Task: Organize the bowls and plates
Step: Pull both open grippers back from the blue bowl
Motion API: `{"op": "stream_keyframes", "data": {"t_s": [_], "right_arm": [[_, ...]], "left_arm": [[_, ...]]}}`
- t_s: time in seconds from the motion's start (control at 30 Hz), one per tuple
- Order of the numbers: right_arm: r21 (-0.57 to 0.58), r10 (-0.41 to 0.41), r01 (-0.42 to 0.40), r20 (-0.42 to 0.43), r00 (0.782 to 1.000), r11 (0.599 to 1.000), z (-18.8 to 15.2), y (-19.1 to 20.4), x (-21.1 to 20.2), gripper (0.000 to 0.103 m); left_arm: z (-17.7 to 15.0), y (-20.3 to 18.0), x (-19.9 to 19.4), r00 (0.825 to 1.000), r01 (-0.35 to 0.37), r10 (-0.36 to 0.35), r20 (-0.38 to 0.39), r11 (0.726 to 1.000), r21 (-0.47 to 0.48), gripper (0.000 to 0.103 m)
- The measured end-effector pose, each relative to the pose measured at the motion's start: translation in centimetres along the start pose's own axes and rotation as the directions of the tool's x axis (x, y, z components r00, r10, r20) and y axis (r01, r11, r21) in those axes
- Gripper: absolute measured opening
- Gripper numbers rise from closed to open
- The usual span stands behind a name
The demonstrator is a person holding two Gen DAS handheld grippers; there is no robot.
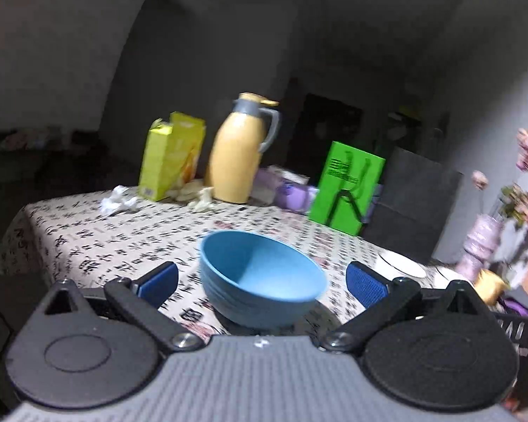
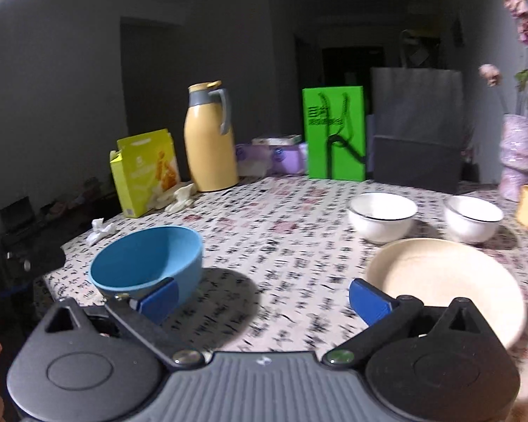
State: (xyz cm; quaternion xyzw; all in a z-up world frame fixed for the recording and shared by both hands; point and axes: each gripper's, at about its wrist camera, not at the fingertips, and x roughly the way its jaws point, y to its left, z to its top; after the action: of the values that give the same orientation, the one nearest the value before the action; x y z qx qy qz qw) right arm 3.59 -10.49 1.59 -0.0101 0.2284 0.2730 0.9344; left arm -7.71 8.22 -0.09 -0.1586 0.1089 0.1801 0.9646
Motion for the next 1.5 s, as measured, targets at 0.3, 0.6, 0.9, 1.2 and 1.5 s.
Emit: {"op": "stream_keyframes", "data": {"t_s": [0.3, 0.6, 0.9, 1.2, 1.5], "right_arm": [[0.033, -0.065, 0.063, 0.055, 0.996, 0.997, -2.6, -2.3, -4.3, 0.103], [0.081, -0.160, 0.155, 0.064, 0.985, 0.985, -6.0, -4.1, -7.0, 0.103], [0.168, -0.235, 0.222, 0.064, 0.970, 0.961, -7.5, -5.9, -8.4, 0.103], [0.190, -0.163, 0.147, 0.072, 0.984, 0.971, -8.6, -5.8, -8.0, 0.103], [0.185, -0.066, 0.055, 0.054, 0.996, 0.981, -8.6, -6.8, -6.6, 0.103]], "left_arm": [[-3.2, -1.4, -2.0, 0.992, 0.122, -0.122, -0.015, 0.990, 0.067, 0.103], [-5.3, 0.0, -2.0, 0.969, 0.225, -0.226, -0.103, 0.974, -0.022, 0.103], [-6.4, -0.9, -2.2, 0.966, 0.234, -0.230, -0.117, 0.972, 0.025, 0.103], [-7.4, -1.2, -2.0, 0.939, 0.323, -0.315, -0.139, 0.946, 0.035, 0.103], [-8.0, -2.4, -1.3, 0.934, 0.330, -0.318, -0.165, 0.942, 0.052, 0.103]]}}
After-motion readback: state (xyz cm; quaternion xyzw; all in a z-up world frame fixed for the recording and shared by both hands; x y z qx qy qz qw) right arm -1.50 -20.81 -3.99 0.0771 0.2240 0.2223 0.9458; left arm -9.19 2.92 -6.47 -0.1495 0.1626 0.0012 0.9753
